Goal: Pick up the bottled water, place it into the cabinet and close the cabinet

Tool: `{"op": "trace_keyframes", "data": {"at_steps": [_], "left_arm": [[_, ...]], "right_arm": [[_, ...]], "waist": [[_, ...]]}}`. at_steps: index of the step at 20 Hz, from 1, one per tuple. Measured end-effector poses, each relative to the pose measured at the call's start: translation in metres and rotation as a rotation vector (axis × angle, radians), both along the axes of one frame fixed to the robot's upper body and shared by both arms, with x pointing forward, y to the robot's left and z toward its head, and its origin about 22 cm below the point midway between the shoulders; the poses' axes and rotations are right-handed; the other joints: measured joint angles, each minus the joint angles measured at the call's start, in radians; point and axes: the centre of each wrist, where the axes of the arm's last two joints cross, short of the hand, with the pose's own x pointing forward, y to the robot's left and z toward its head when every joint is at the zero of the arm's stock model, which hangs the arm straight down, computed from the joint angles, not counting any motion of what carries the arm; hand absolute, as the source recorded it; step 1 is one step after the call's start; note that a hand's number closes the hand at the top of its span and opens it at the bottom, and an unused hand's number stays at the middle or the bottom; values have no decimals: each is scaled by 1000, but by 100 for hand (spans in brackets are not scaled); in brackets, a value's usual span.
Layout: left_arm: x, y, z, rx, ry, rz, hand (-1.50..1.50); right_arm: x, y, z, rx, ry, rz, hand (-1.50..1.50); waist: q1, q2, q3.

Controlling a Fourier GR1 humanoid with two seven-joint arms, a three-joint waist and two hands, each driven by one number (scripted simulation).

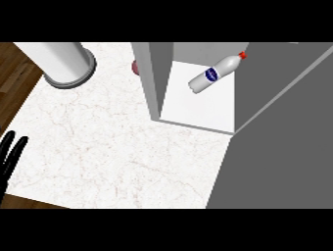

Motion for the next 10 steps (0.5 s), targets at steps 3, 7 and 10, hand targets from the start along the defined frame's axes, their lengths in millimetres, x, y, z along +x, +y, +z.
{"op": "trace_keyframes", "data": {"at_steps": [3, 7, 10], "left_arm": [[1, 4, 2, 7, -6, -10, -150], [3, 7, 6, 16, -9, -29, -150], [4, 10, 8, 22, -10, -41, -150]], "right_arm": [[4, 0, 2, -18, -17, 28, 150], [12, -2, 6, -68, -66, 91, -150], [18, -1, 10, -101, -104, 134, 150]], "waist": [[15, 3, -2], [43, 4, -4], [58, 3, -6]]}}
